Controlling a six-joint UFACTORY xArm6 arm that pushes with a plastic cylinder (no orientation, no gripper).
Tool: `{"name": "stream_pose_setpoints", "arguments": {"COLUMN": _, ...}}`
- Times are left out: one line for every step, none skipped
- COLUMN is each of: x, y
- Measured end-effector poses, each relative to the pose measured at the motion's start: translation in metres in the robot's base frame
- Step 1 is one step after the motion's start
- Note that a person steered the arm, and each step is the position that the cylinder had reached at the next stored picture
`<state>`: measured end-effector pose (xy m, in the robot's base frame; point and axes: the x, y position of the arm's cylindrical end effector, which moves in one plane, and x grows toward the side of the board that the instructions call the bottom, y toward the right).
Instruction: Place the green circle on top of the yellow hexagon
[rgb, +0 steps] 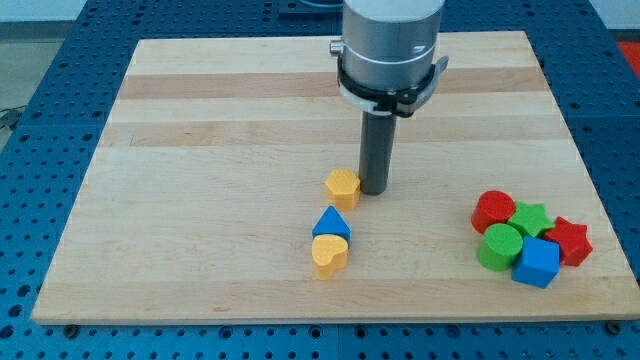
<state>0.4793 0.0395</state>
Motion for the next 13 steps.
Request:
{"name": "stream_pose_setpoints", "arguments": {"x": 0.006, "y": -0.01}}
{"name": "stream_pose_setpoints", "arguments": {"x": 0.008, "y": -0.008}}
{"name": "stream_pose_setpoints", "arguments": {"x": -0.001, "y": 0.023}}
{"name": "stream_pose_setpoints", "arguments": {"x": 0.02, "y": 0.052}}
{"name": "stream_pose_setpoints", "arguments": {"x": 0.071, "y": 0.056}}
{"name": "stream_pose_setpoints", "arguments": {"x": 0.087, "y": 0.056}}
{"name": "stream_pose_setpoints", "arguments": {"x": 0.117, "y": 0.057}}
{"name": "stream_pose_setpoints", "arguments": {"x": 0.126, "y": 0.102}}
{"name": "stream_pose_setpoints", "arguments": {"x": 0.13, "y": 0.126}}
{"name": "stream_pose_setpoints", "arguments": {"x": 0.13, "y": 0.171}}
{"name": "stream_pose_setpoints", "arguments": {"x": 0.13, "y": 0.182}}
{"name": "stream_pose_setpoints", "arguments": {"x": 0.126, "y": 0.181}}
{"name": "stream_pose_setpoints", "arguments": {"x": 0.115, "y": 0.168}}
